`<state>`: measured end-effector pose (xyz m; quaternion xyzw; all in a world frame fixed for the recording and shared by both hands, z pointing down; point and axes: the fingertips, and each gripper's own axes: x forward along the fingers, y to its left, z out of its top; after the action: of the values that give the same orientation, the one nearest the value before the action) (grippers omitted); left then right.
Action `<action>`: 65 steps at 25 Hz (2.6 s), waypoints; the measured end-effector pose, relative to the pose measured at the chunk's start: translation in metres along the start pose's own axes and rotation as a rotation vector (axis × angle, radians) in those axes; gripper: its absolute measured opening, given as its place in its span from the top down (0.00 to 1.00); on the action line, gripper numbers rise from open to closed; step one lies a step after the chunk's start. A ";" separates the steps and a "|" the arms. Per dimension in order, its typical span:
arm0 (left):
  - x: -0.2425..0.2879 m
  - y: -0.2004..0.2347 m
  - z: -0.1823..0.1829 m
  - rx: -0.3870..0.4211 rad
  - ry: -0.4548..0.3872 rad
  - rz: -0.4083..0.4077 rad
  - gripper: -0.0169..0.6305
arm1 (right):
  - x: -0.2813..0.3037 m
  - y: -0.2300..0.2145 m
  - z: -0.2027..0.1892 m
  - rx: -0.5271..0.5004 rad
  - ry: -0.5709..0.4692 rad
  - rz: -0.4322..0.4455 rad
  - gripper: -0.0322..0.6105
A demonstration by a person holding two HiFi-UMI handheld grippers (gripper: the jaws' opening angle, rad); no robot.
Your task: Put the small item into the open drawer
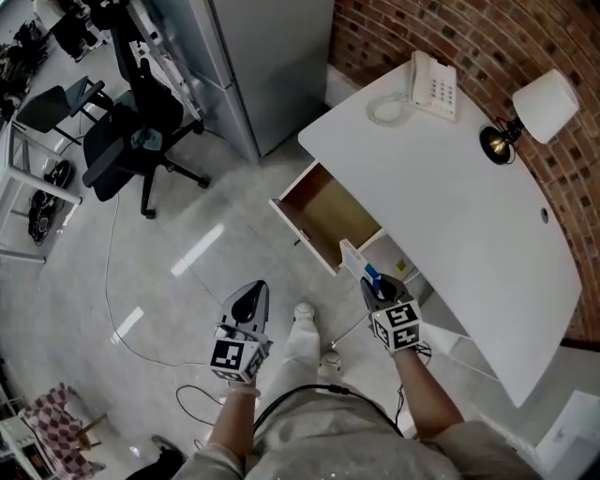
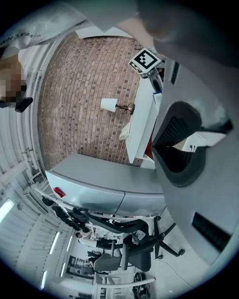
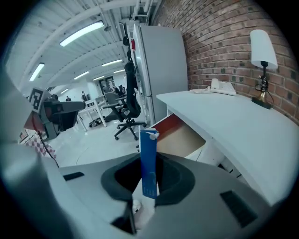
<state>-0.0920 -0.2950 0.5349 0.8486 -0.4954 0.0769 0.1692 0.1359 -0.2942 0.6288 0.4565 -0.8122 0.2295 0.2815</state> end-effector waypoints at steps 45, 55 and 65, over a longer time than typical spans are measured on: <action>0.090 0.093 -0.054 -0.119 0.051 0.017 0.97 | 0.182 -0.029 -0.066 -0.927 0.830 -0.041 0.84; 0.089 0.100 -0.057 -0.126 0.056 0.038 0.97 | 0.189 -0.024 -0.070 -0.900 0.826 -0.008 0.76; 0.087 0.091 -0.059 -0.145 0.045 0.026 0.97 | 0.179 -0.023 -0.067 -0.832 0.778 -0.006 0.74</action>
<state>-0.1254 -0.3861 0.6348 0.8256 -0.5066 0.0621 0.2405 0.0965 -0.3723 0.8005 0.1916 -0.6693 0.0409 0.7167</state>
